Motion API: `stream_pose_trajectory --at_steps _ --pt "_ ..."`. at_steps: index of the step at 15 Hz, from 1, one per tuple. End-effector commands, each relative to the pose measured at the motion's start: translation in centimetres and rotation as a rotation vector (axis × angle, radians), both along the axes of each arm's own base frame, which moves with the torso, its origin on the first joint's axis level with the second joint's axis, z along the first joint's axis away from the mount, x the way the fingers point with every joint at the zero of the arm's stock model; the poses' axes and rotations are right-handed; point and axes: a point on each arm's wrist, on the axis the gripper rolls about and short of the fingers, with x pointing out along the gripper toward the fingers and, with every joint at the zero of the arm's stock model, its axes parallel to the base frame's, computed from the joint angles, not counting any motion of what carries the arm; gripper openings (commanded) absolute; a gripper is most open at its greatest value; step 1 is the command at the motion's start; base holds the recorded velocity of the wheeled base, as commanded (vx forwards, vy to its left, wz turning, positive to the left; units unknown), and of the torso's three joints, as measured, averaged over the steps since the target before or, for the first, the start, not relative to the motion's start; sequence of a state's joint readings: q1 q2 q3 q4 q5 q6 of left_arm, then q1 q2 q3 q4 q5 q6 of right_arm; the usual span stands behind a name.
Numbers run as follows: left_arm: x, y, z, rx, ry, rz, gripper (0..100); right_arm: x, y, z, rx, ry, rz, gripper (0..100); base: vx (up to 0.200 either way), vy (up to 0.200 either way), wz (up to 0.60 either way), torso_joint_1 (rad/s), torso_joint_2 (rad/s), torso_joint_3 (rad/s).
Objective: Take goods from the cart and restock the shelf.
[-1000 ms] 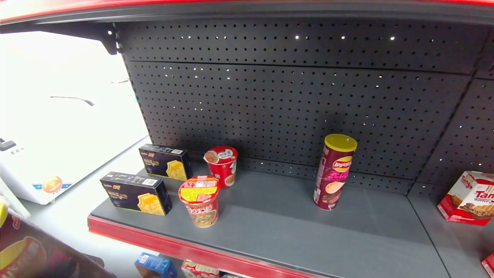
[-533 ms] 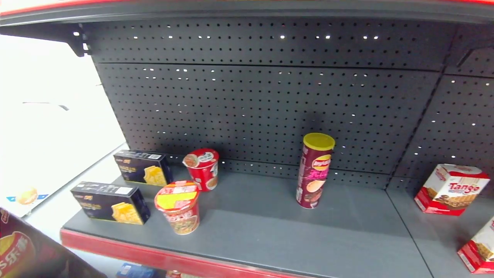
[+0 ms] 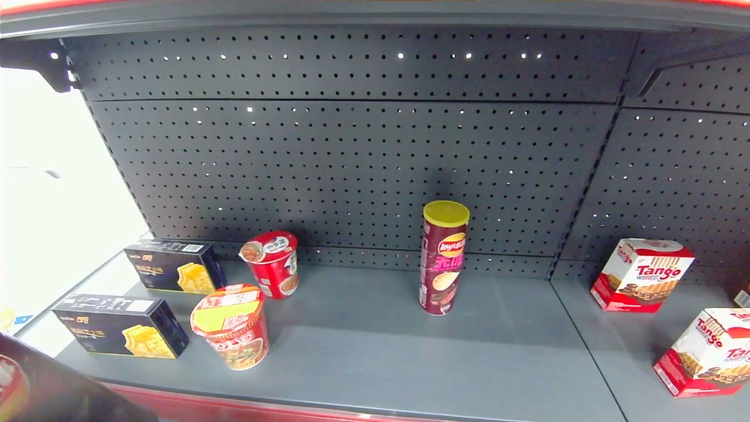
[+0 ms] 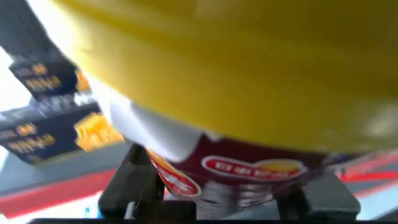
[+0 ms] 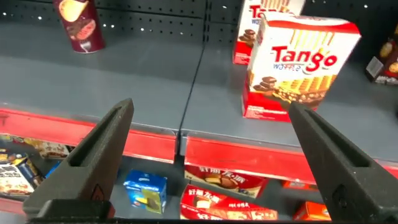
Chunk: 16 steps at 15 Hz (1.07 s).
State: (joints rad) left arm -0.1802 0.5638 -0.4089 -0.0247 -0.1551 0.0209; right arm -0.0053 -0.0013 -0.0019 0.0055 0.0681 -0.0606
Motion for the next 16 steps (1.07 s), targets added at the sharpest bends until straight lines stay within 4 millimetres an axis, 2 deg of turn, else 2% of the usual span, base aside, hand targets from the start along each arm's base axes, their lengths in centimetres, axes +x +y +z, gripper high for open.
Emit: stream_pose_trajectory --at_steps 1,2,4,5,6,7,8,9,11,12,14,16 --pt "-0.2 0.1 1.4 0.001 -0.051 0.020 0 0.0 0.0 0.0 0.001 0.004 0.005 100 0.000 0.000 0.00 0.000 0.00 0.000" --pt "-0.2 0.1 1.4 0.004 -0.053 0.037 0 0.0 0.0 0.0 0.024 0.007 0.000 100 0.000 0.000 0.00 0.000 0.00 0.000" --pt "-0.7 0.2 -1.3 -0.013 0.005 0.040 0 0.0 0.0 0.0 0.048 0.008 -0.002 100 0.000 0.000 0.00 0.000 0.00 0.000" --pt "-1.2 0.3 -2.1 -0.022 0.002 0.041 0 -0.3 0.0 1.1 0.034 -0.043 0.031 100 0.000 0.000 0.00 0.000 0.00 0.000" --pt "-1.6 0.4 -2.2 -0.028 -0.014 0.046 0 -0.6 0.0 11.8 0.048 -0.173 0.171 100 0.000 0.000 0.00 0.000 0.00 0.000" --pt "-2.0 0.5 -2.6 -0.030 -0.015 0.041 0 1.3 0.1 10.1 0.044 0.008 0.144 100 0.000 0.000 0.00 0.000 0.00 0.000" --pt "-2.4 0.5 -3.6 -0.025 -0.002 0.044 0 0.0 -0.1 8.6 0.020 -0.044 0.060 100 0.000 0.000 0.00 0.000 0.00 0.000" --pt "-3.1 0.7 -3.7 -0.033 -0.032 0.046 0 -0.2 -0.2 7.2 0.001 -0.024 0.006 100 0.000 0.000 0.00 0.000 0.00 0.000" --pt "-3.7 0.8 -4.2 -0.033 -0.024 0.047 0 -0.7 -0.2 9.3 -0.052 -0.052 0.083 100 0.000 0.000 0.00 0.000 0.00 0.000" --pt "-3.9 0.8 -4.4 -0.028 -0.011 0.046 0 -0.1 -0.1 11.1 -0.054 -0.019 0.152 100 0.000 0.000 0.00 0.000 0.00 0.000" --pt "-3.9 0.8 -4.4 -0.024 -0.012 0.045 0 2.0 0.1 13.9 -0.058 0.027 0.236 100 0.000 0.000 0.00 0.000 0.00 0.000" --pt "-3.9 0.8 -4.2 -0.024 -0.014 0.045 0 4.1 0.7 15.7 -0.059 0.036 0.364 100 0.000 0.000 0.00 0.000 0.00 0.000"
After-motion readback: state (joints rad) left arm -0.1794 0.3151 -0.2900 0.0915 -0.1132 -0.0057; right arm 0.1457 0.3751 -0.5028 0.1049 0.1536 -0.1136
